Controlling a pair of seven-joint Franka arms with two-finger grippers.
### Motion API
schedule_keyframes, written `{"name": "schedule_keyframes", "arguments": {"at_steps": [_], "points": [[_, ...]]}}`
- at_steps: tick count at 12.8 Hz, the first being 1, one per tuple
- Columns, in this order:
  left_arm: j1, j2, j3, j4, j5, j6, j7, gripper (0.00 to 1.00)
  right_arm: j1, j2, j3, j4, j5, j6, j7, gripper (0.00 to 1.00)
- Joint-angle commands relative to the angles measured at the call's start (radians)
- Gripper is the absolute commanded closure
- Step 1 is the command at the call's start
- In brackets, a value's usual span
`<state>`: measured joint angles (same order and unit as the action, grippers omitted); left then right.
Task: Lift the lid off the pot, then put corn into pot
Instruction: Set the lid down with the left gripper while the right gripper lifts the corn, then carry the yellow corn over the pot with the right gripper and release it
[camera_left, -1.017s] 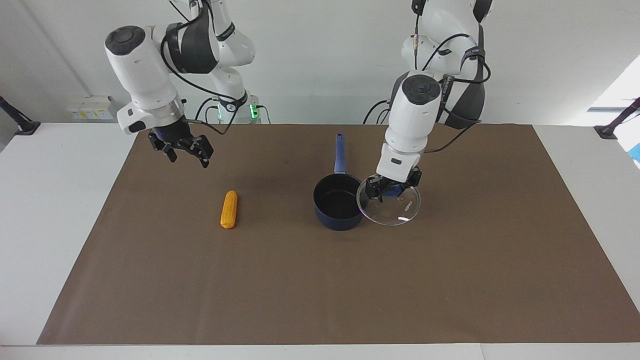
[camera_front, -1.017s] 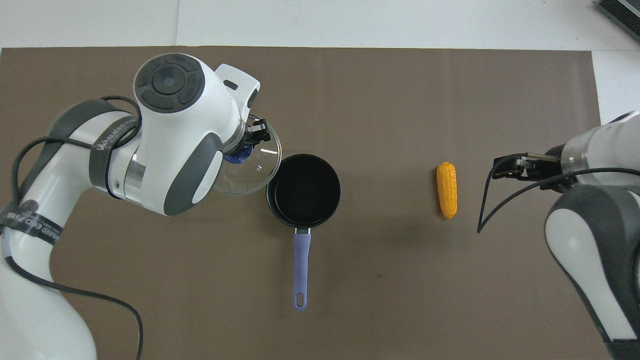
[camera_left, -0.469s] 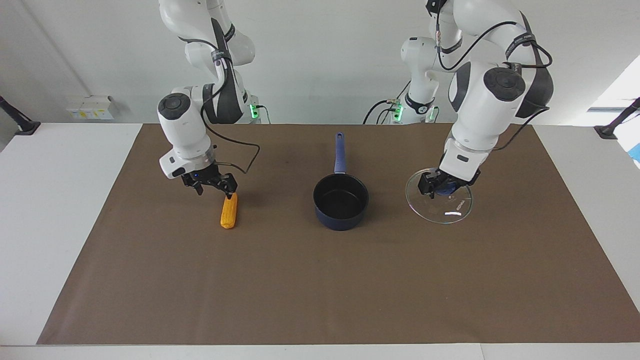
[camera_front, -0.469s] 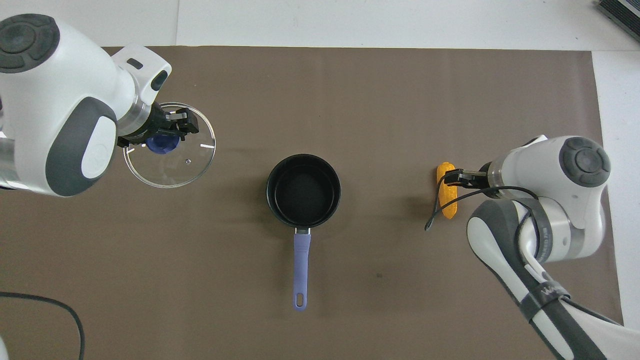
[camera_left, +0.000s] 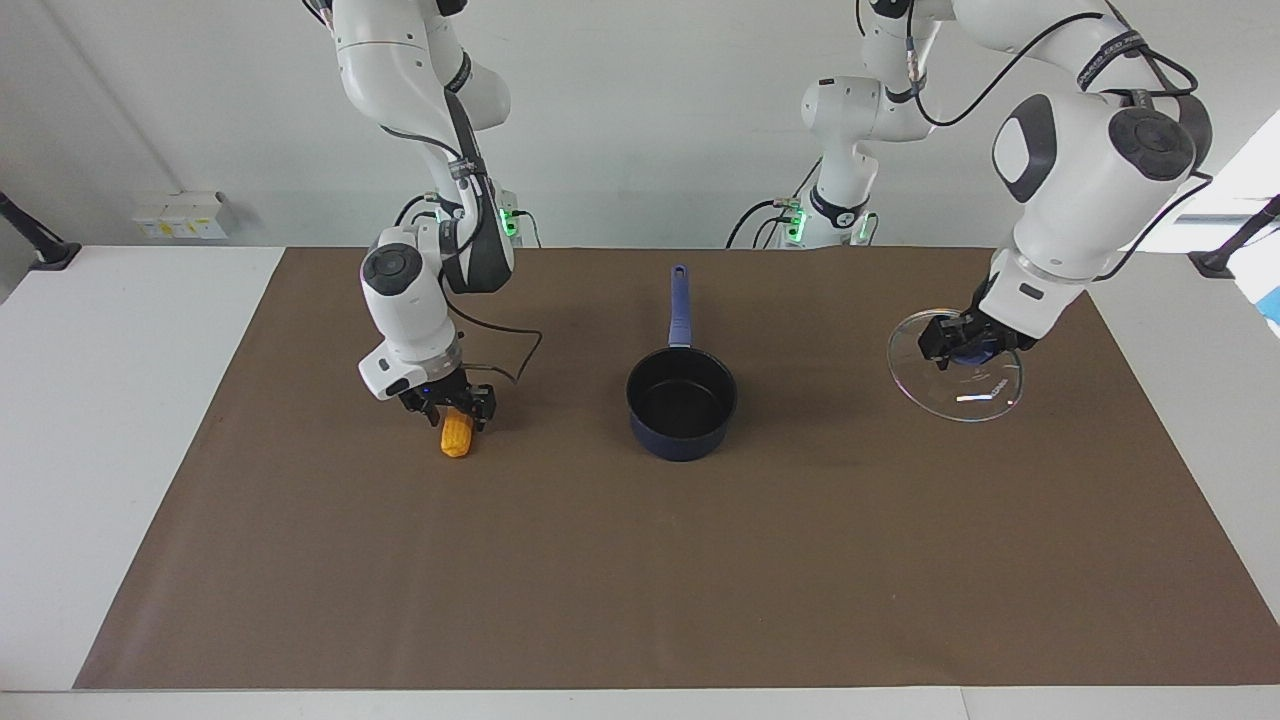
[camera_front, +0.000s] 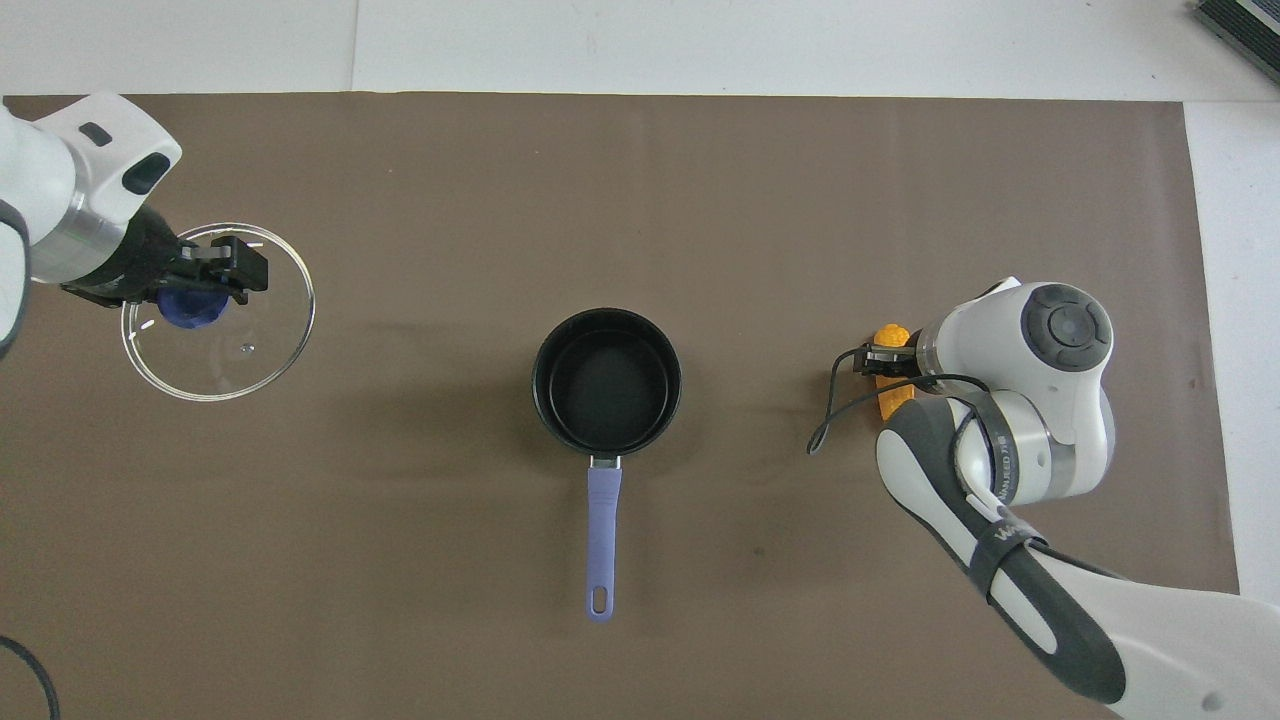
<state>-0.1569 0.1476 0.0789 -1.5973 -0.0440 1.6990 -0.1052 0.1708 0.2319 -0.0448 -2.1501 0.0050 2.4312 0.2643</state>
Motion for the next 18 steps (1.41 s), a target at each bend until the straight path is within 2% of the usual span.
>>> {"name": "schedule_keyframes", "arguments": {"at_steps": [1, 2, 6, 9, 11, 13, 15, 17, 18], "points": [[0.054, -0.100, -0.011, -0.125, -0.016, 0.002, 0.088, 1.00, -0.005, -0.005, 0.002, 0.010, -0.014, 0.003, -0.025, 0.95], [0.075, -0.121, -0.010, -0.163, -0.016, 0.013, 0.126, 1.00, -0.005, -0.006, 0.002, 0.019, -0.013, 0.003, -0.022, 1.00], [0.155, -0.209, -0.008, -0.331, -0.016, 0.108, 0.212, 1.00, 0.027, -0.060, 0.026, 0.094, -0.010, -0.055, -0.014, 1.00], [0.175, -0.215, -0.007, -0.420, -0.016, 0.185, 0.217, 1.00, 0.113, -0.080, 0.033, 0.237, 0.009, -0.243, -0.008, 1.00], [0.184, -0.227, -0.007, -0.484, -0.016, 0.235, 0.222, 1.00, 0.189, -0.066, 0.031, 0.341, -0.002, -0.340, 0.085, 1.00], [0.195, -0.237, -0.007, -0.559, -0.016, 0.306, 0.219, 1.00, 0.258, -0.055, 0.031, 0.381, -0.005, -0.351, 0.125, 1.00], [0.203, -0.261, -0.007, -0.682, -0.016, 0.436, 0.214, 1.00, 0.286, -0.043, 0.031, 0.424, 0.009, -0.377, 0.127, 1.00], [0.204, -0.261, -0.007, -0.812, -0.016, 0.613, 0.211, 1.00, 0.331, 0.024, 0.031, 0.523, 0.009, -0.453, 0.177, 1.00], [0.204, -0.261, -0.007, -0.843, -0.016, 0.649, 0.210, 1.00, 0.360, 0.070, 0.031, 0.583, 0.012, -0.465, 0.232, 1.00]]}}
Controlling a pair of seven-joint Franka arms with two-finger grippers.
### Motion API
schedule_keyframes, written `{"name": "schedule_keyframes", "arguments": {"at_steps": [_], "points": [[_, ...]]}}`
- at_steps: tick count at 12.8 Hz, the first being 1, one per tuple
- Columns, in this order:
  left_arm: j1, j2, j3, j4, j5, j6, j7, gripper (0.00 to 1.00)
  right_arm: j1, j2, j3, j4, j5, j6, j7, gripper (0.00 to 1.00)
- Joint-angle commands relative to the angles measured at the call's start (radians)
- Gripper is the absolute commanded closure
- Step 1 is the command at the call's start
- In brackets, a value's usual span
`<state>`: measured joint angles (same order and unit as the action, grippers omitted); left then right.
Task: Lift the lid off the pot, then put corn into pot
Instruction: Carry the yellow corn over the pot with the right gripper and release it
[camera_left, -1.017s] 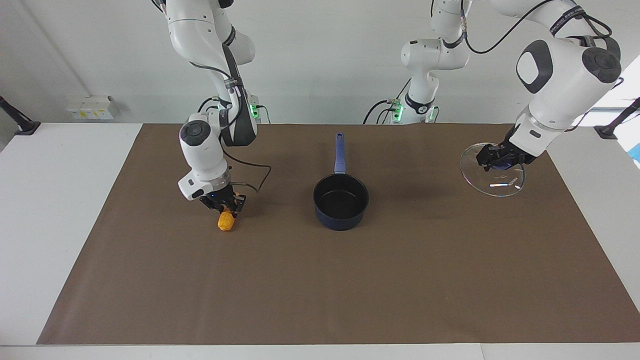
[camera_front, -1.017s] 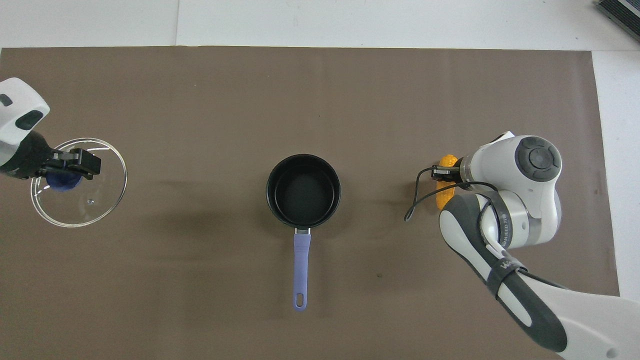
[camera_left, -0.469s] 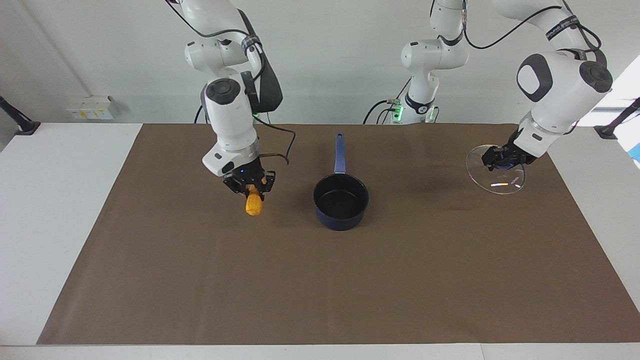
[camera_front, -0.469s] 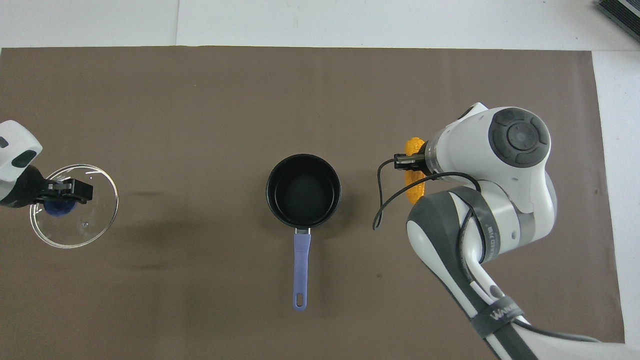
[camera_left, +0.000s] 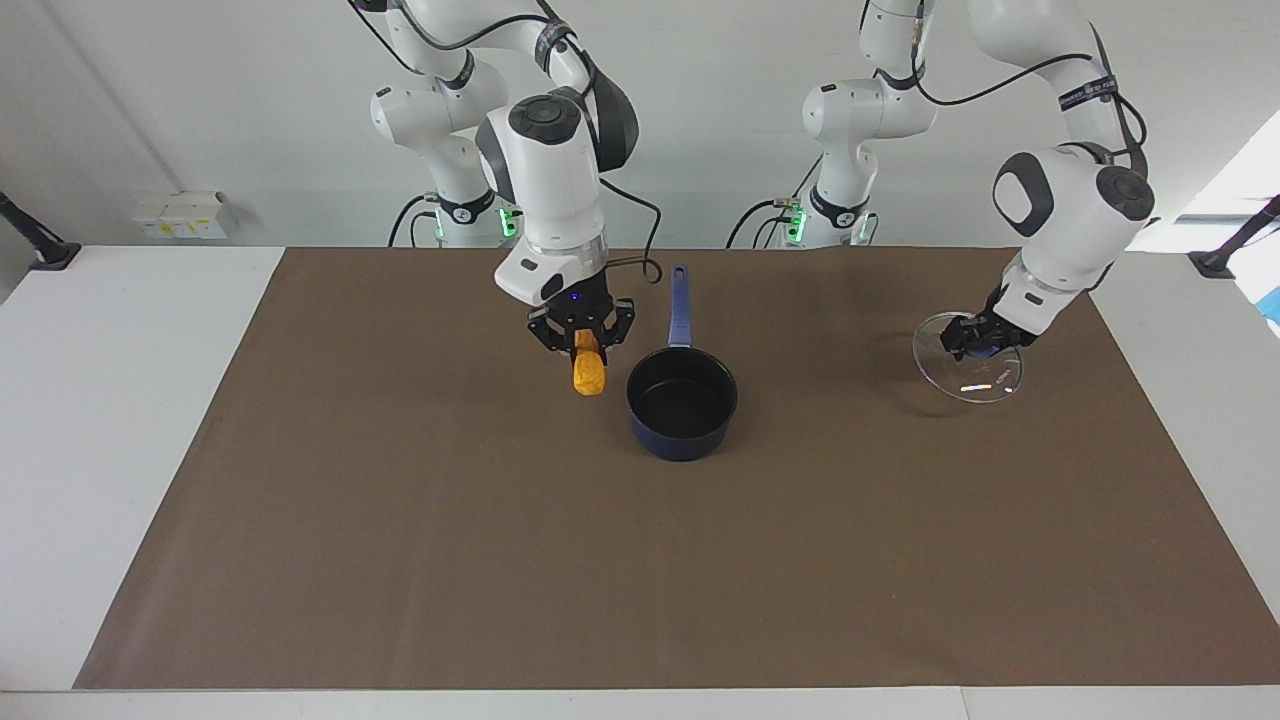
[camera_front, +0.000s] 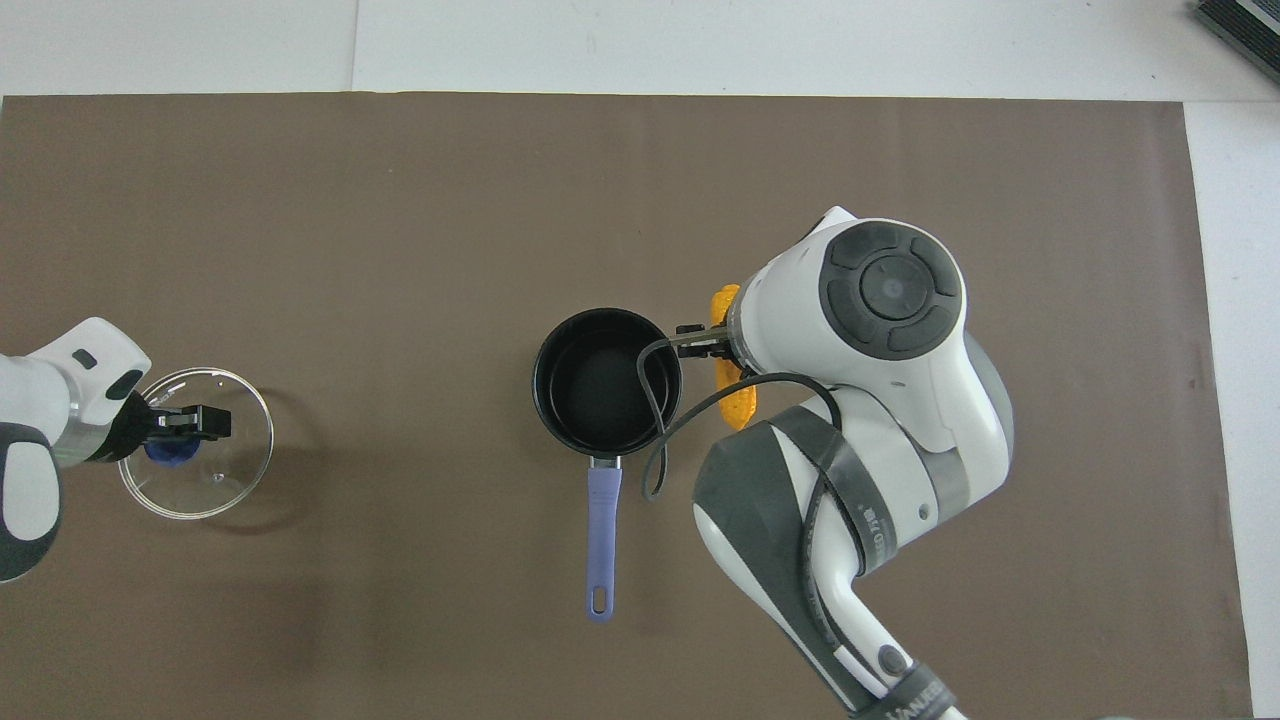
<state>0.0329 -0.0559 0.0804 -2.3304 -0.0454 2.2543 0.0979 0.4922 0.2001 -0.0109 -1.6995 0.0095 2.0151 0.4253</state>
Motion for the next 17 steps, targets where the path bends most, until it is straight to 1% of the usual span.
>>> {"name": "schedule_keyframes", "arguments": {"at_steps": [1, 2, 3, 4, 7, 8, 9, 11, 13, 15, 17], "points": [[0.015, -0.056, -0.008, -0.125, -0.014, 0.112, 0.005, 1.00, 0.049, 0.128, -0.001, 0.155, 0.009, -0.049, 0.099, 1.00], [0.015, -0.052, -0.008, -0.136, -0.014, 0.131, 0.000, 1.00, 0.068, 0.145, 0.009, 0.156, 0.023, -0.047, 0.118, 1.00], [0.015, -0.047, -0.008, -0.148, -0.014, 0.151, 0.000, 1.00, 0.094, 0.162, 0.014, 0.156, 0.041, -0.038, 0.188, 1.00], [0.015, -0.045, -0.008, -0.162, -0.014, 0.171, 0.000, 1.00, 0.100, 0.179, 0.014, 0.158, 0.044, -0.030, 0.252, 1.00], [0.015, -0.044, -0.008, -0.172, -0.014, 0.185, -0.001, 1.00, 0.111, 0.226, 0.020, 0.158, 0.046, 0.010, 0.332, 1.00], [0.016, -0.044, -0.008, -0.170, -0.014, 0.182, 0.000, 0.44, 0.114, 0.240, 0.020, 0.159, 0.047, 0.019, 0.346, 1.00], [0.015, -0.042, -0.008, -0.165, -0.014, 0.180, 0.003, 0.00, 0.114, 0.254, 0.020, 0.164, 0.047, 0.028, 0.368, 1.00], [0.002, -0.038, -0.008, -0.158, -0.014, 0.177, 0.003, 0.00, 0.111, 0.272, 0.019, 0.169, 0.049, 0.053, 0.409, 1.00], [-0.002, -0.022, -0.008, -0.118, -0.014, 0.143, 0.003, 0.00, 0.115, 0.285, 0.019, 0.169, 0.076, 0.077, 0.467, 1.00], [-0.007, -0.018, -0.017, -0.025, -0.013, 0.046, 0.002, 0.00, 0.115, 0.294, 0.019, 0.169, 0.096, 0.082, 0.472, 1.00], [-0.043, 0.008, -0.018, 0.096, -0.010, -0.085, 0.011, 0.00, 0.123, 0.300, 0.019, 0.165, 0.096, 0.112, 0.477, 1.00]]}}
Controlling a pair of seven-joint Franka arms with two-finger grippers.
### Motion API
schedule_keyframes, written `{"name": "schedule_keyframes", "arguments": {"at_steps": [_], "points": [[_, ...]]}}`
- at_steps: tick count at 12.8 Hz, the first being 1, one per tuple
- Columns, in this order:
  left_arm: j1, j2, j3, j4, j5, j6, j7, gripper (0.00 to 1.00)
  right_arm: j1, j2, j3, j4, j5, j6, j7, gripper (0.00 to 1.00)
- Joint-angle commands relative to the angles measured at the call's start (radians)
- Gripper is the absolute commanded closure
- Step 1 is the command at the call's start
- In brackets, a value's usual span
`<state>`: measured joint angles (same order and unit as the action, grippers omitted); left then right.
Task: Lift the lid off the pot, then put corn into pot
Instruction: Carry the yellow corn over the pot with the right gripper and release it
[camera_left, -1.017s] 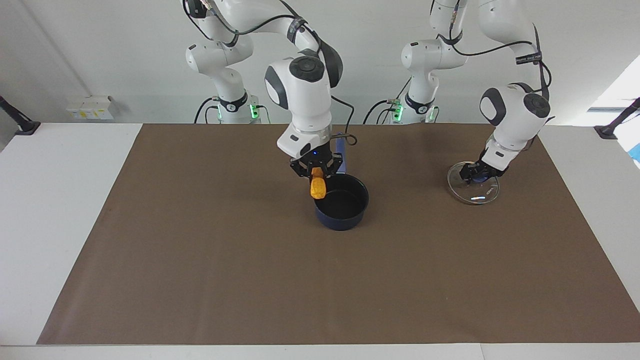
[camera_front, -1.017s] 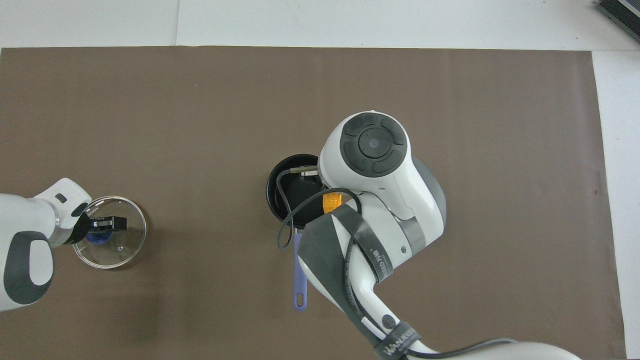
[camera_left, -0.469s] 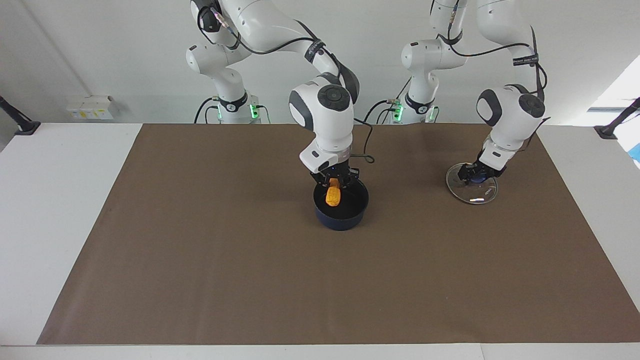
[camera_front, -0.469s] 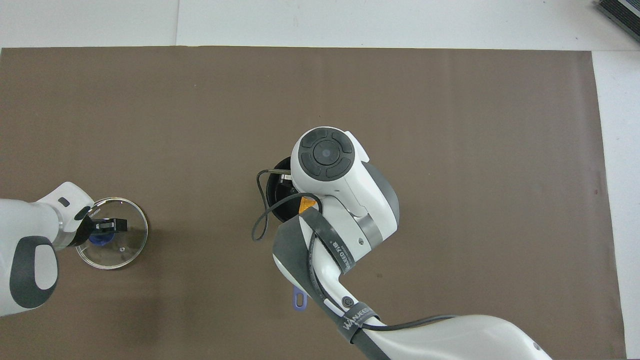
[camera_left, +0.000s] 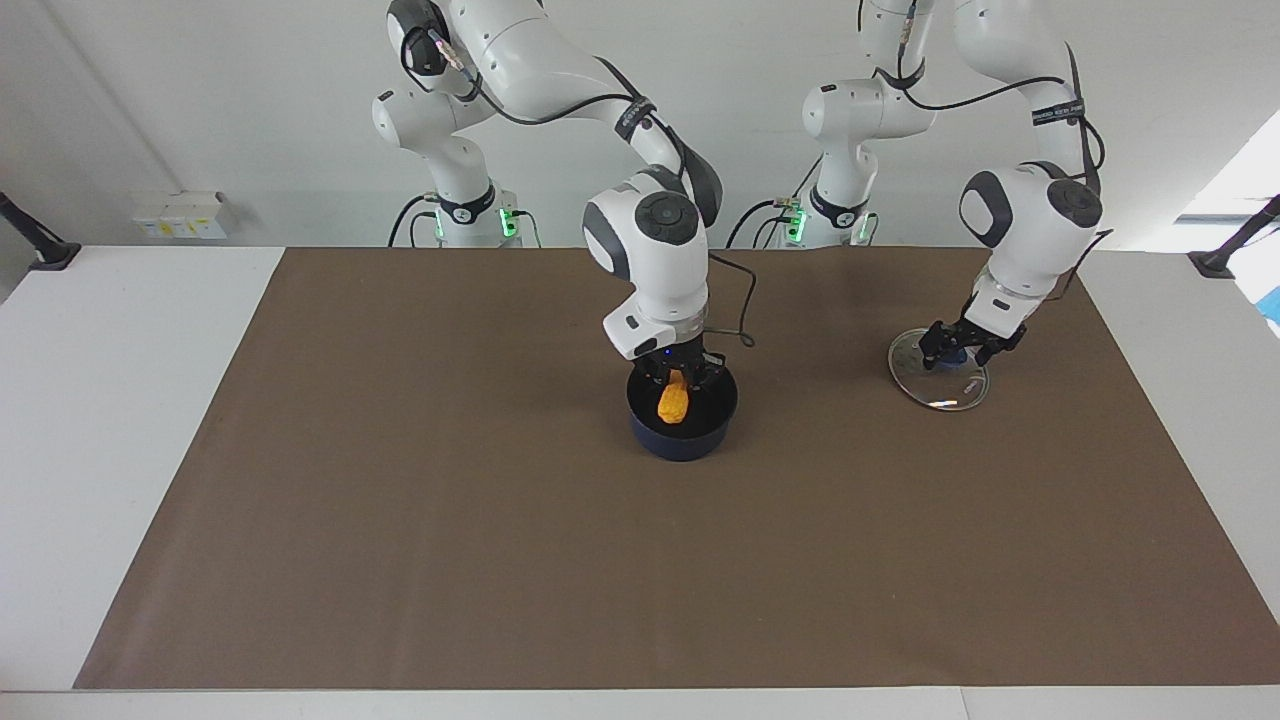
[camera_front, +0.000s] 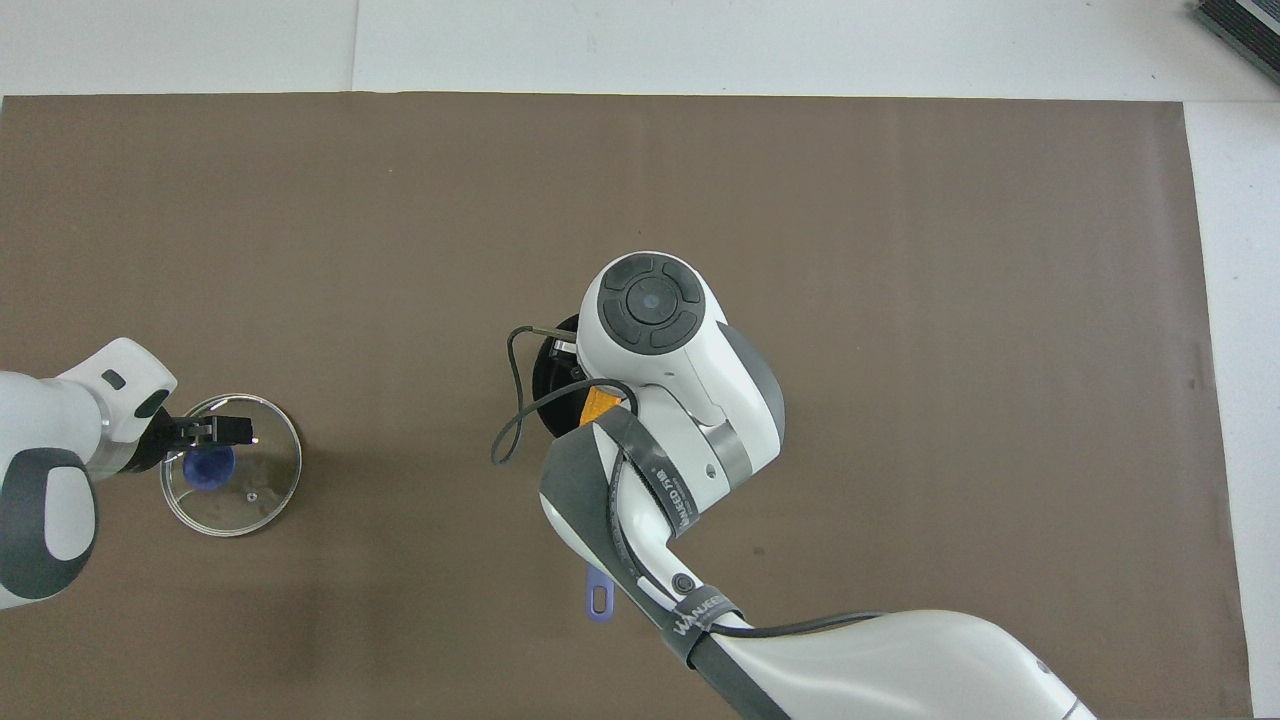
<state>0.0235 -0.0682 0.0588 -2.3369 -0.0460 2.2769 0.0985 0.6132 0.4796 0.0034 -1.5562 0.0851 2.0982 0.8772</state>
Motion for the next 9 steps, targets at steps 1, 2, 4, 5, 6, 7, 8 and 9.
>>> {"name": "schedule_keyframes", "arguments": {"at_steps": [1, 2, 4, 5, 6, 7, 8, 9], "points": [[-0.039, 0.025, 0.004, 0.155, -0.006, -0.155, 0.009, 0.00, 0.000, 0.022, 0.004, 0.019, 0.021, 0.037, 0.025, 1.00], [-0.040, 0.027, 0.000, 0.198, -0.005, -0.193, 0.010, 0.00, -0.009, 0.022, 0.004, 0.016, 0.022, 0.049, 0.023, 1.00], [-0.077, 0.027, 0.000, 0.266, -0.003, -0.255, 0.009, 0.00, -0.012, 0.033, 0.004, -0.001, 0.015, 0.080, 0.023, 1.00], [-0.083, 0.039, -0.002, 0.319, -0.003, -0.302, 0.006, 0.00, -0.012, 0.043, 0.004, -0.005, 0.012, 0.101, 0.023, 1.00], [-0.098, 0.065, -0.005, 0.393, -0.003, -0.365, 0.004, 0.00, -0.013, 0.048, 0.004, -0.013, 0.010, 0.112, 0.023, 1.00], [-0.118, 0.085, -0.004, 0.457, -0.002, -0.422, 0.003, 0.00, -0.013, 0.048, 0.004, -0.022, 0.008, 0.121, 0.020, 1.00], [-0.120, 0.099, -0.004, 0.505, -0.002, -0.460, 0.003, 0.00, -0.013, 0.048, 0.004, -0.025, 0.007, 0.120, 0.019, 1.00], [-0.120, 0.100, -0.004, 0.530, 0.000, -0.474, 0.004, 0.00, -0.013, 0.048, 0.004, -0.027, 0.007, 0.120, 0.016, 0.92]]}}
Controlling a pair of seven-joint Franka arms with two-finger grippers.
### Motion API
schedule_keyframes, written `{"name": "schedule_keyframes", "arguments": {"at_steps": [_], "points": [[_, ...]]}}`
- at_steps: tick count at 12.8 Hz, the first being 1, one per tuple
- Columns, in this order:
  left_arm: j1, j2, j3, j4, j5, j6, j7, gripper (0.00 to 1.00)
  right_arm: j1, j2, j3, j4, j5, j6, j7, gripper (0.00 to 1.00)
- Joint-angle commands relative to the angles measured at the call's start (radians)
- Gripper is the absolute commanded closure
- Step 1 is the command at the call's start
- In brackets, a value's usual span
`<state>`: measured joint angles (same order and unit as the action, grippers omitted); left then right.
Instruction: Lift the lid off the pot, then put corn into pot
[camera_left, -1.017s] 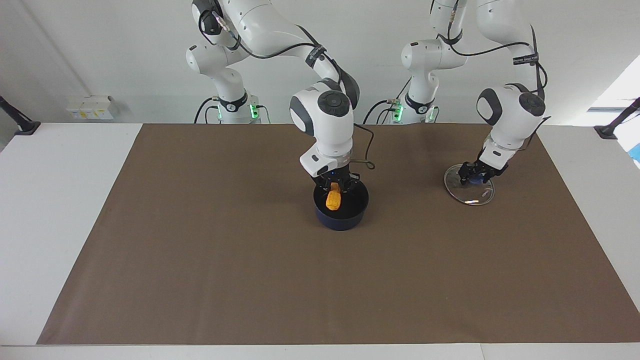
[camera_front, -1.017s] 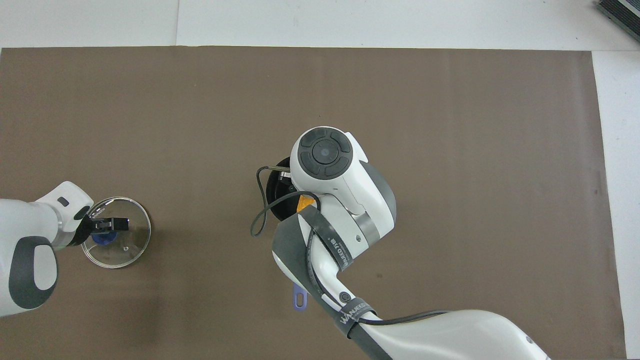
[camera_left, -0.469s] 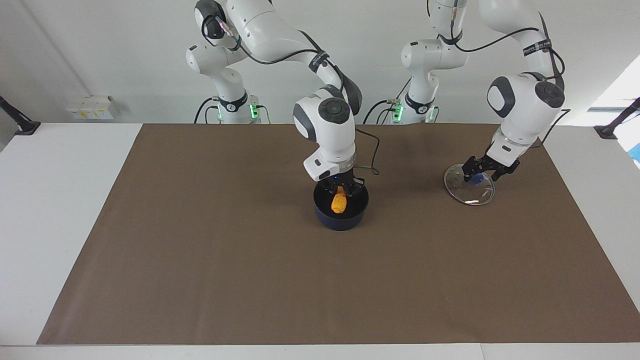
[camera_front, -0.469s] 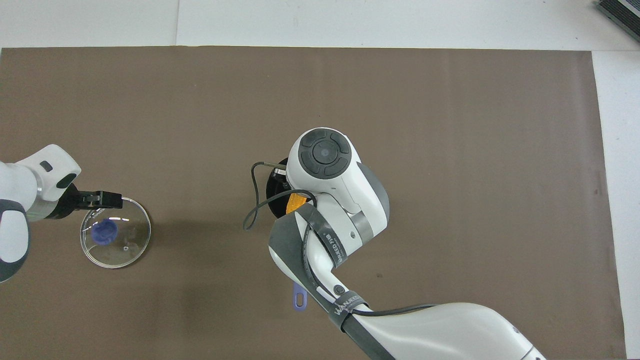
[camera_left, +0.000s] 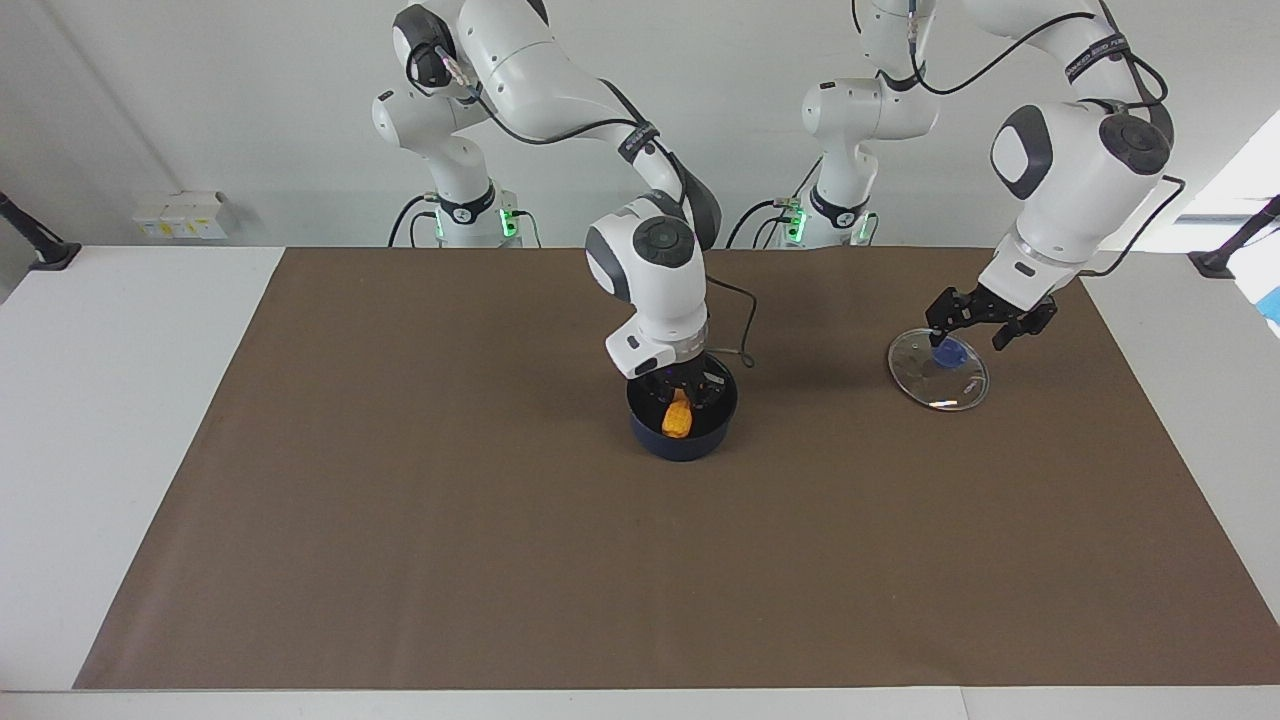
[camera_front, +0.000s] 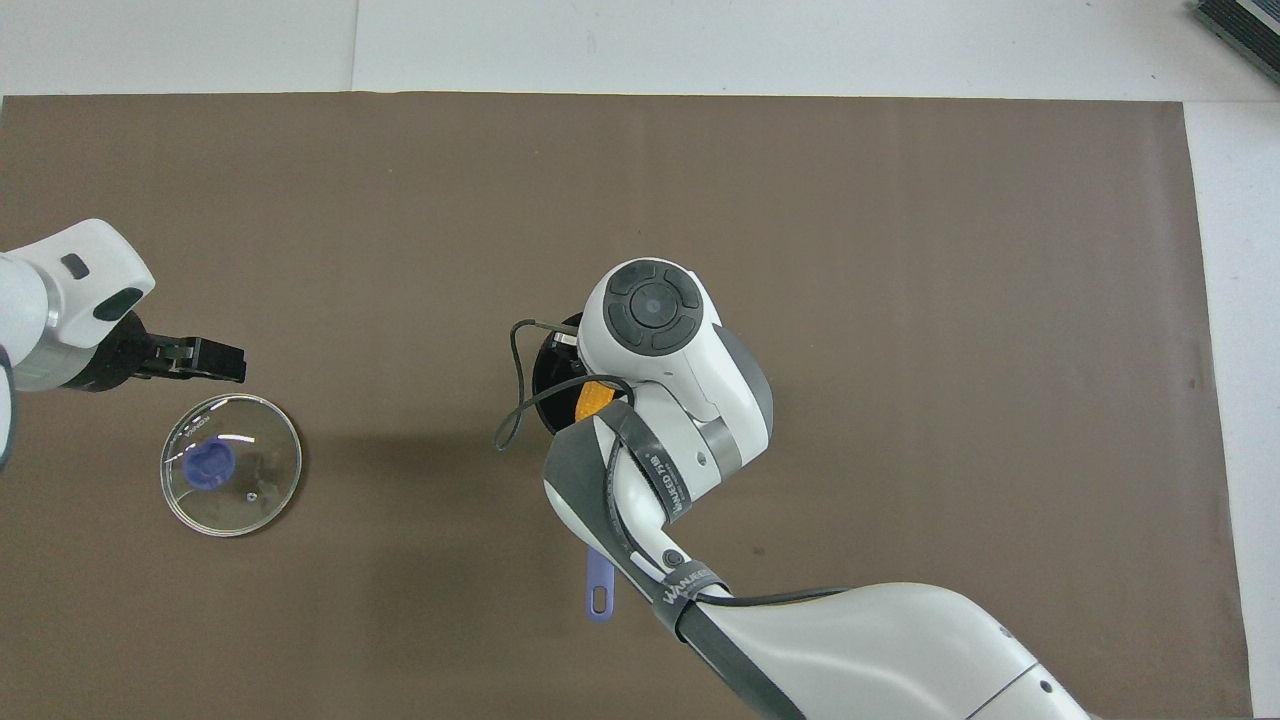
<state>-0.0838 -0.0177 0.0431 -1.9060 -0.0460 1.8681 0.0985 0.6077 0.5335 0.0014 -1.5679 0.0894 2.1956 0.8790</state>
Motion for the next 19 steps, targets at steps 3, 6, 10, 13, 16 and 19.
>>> {"name": "schedule_keyframes", "arguments": {"at_steps": [3, 6, 10, 13, 16, 19], "points": [[-0.014, 0.054, 0.011, 0.185, 0.006, -0.139, 0.010, 0.00, -0.008, -0.006, 0.006, -0.014, 0.001, 0.022, 0.014, 0.56], [-0.005, 0.062, 0.012, 0.283, 0.008, -0.262, 0.023, 0.00, 0.000, -0.009, 0.006, -0.009, -0.007, 0.018, 0.015, 0.38], [-0.008, 0.007, 0.015, 0.250, 0.017, -0.287, 0.024, 0.00, 0.003, -0.044, 0.000, -0.009, -0.008, 0.000, 0.020, 0.30], [-0.004, 0.008, 0.015, 0.254, 0.018, -0.294, 0.029, 0.00, -0.009, -0.153, -0.009, -0.017, -0.008, -0.065, 0.009, 0.07], [0.001, 0.022, 0.015, 0.292, 0.031, -0.354, 0.030, 0.00, -0.093, -0.286, -0.009, -0.076, -0.013, -0.122, -0.064, 0.00], [-0.001, 0.036, 0.014, 0.358, 0.054, -0.414, 0.033, 0.00, -0.202, -0.383, -0.009, -0.113, -0.032, -0.167, -0.150, 0.00]]}}
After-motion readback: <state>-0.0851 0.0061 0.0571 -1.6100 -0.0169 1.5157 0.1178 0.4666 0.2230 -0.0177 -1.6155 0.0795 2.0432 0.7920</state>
